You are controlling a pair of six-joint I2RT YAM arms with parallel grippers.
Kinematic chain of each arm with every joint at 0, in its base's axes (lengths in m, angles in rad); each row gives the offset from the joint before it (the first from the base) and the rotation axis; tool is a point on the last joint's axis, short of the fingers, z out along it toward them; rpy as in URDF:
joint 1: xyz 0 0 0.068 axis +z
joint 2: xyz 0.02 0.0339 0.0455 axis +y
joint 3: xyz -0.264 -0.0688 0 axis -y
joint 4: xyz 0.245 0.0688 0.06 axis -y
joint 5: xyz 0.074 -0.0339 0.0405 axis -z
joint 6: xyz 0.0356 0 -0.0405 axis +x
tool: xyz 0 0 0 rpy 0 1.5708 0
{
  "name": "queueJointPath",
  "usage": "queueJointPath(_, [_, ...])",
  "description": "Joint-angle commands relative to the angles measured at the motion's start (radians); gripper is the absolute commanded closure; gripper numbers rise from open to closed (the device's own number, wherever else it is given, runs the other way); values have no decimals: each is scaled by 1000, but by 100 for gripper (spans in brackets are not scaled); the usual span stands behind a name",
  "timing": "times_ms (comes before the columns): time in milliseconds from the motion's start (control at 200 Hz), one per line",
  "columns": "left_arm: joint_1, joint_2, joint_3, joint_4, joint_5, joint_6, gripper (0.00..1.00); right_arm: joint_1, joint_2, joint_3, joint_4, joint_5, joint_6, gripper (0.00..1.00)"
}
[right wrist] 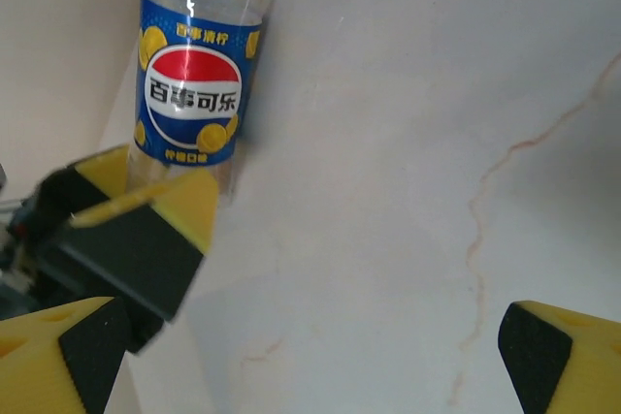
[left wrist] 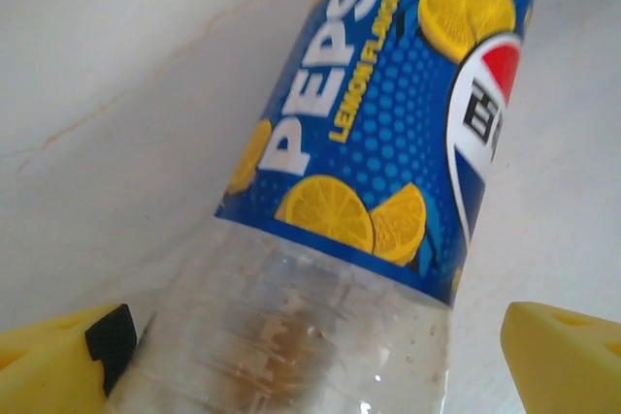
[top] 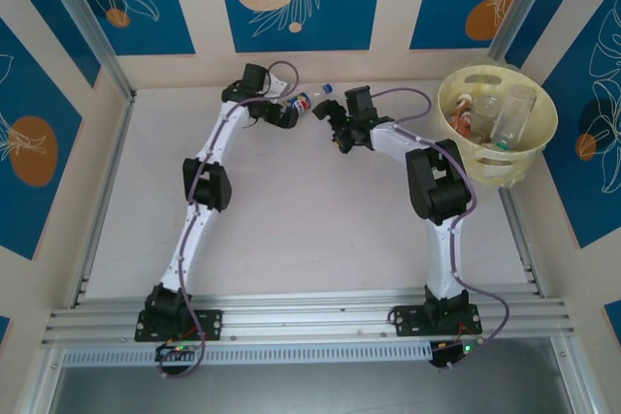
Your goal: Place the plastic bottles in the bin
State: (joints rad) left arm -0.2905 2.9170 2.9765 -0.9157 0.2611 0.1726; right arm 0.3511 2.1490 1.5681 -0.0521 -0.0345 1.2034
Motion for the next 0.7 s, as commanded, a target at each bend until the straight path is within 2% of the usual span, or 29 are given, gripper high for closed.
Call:
queueJointPath(0, [-36, -20, -5, -44, -153, 88, 7, -7, -5, 18, 39, -33, 71, 0])
queueJointPath(75, [-40, -12, -7, -31, -178, 84, 15, -12, -19, 0, 48, -36, 66, 0])
queueJointPath(215, [-47, -19, -5, -20, -161, 78, 31, -22, -52, -26, 46, -48, 33, 1])
queueJointPath(285, [-45, -38, -6, -26, -125, 56, 40, -26, -77, -40, 42, -54, 11, 0])
queueJointPath(370, [-35, -92, -56, -25, -49, 15, 46, -30, -115, -63, 37, -66, -17, 0])
queueJointPath(550, [-31, -314, -339, 32, 49, -33, 48, -26, -193, -132, 51, -68, -55, 0])
queueJointPath(695, [-31, -539, -644, 174, 128, -112, 48, -20, -241, -154, 51, -81, -90, 0])
